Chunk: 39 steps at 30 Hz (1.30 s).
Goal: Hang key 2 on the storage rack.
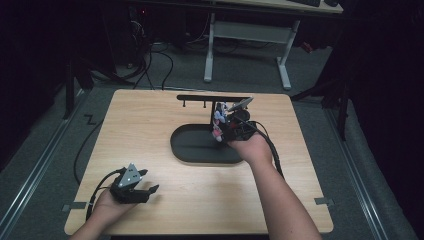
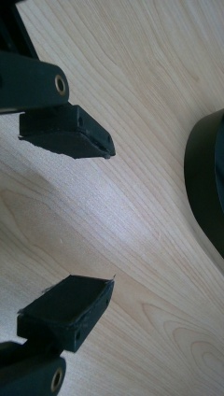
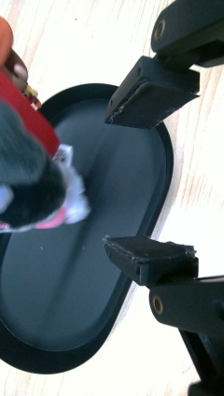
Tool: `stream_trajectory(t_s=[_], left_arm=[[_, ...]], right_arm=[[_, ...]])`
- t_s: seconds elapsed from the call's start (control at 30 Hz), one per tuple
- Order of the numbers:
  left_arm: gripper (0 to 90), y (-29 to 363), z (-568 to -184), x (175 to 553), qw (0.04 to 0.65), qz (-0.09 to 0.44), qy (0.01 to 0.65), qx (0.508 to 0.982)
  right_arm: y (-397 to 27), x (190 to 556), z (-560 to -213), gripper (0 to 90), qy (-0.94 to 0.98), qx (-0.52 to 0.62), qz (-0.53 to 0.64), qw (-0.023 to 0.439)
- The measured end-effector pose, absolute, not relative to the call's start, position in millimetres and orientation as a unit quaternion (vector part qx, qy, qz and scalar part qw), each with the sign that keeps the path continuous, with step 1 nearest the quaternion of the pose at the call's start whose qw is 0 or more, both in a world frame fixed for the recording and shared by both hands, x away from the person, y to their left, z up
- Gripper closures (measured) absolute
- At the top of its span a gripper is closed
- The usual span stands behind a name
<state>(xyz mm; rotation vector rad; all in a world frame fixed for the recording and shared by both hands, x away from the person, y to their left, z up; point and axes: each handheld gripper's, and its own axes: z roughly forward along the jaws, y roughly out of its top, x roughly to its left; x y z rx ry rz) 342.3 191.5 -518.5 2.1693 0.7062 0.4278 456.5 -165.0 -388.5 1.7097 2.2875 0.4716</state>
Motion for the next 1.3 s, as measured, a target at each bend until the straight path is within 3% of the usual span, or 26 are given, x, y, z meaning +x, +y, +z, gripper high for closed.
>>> stream_trajectory(t_s=[0.33,0.8,1.17,1.3], left_arm=[[30.2,189,-519,344,0.4,0.168,0.276,0.858],[29.9,186,-520,344,0.399,0.168,0.273,0.859],[29.9,184,-520,343,0.396,0.168,0.27,0.861],[30.1,183,-521,342,0.397,0.166,0.27,0.861]], right_arm=[[-170,444,-392,35.6,0.785,0.584,0.166,0.124],[-196,409,-422,32.6,0.781,0.581,0.193,0.127],[-218,374,-445,29.3,0.773,0.559,0.25,0.168],[-227,358,-456,24.1,0.766,0.549,0.275,0.188]])
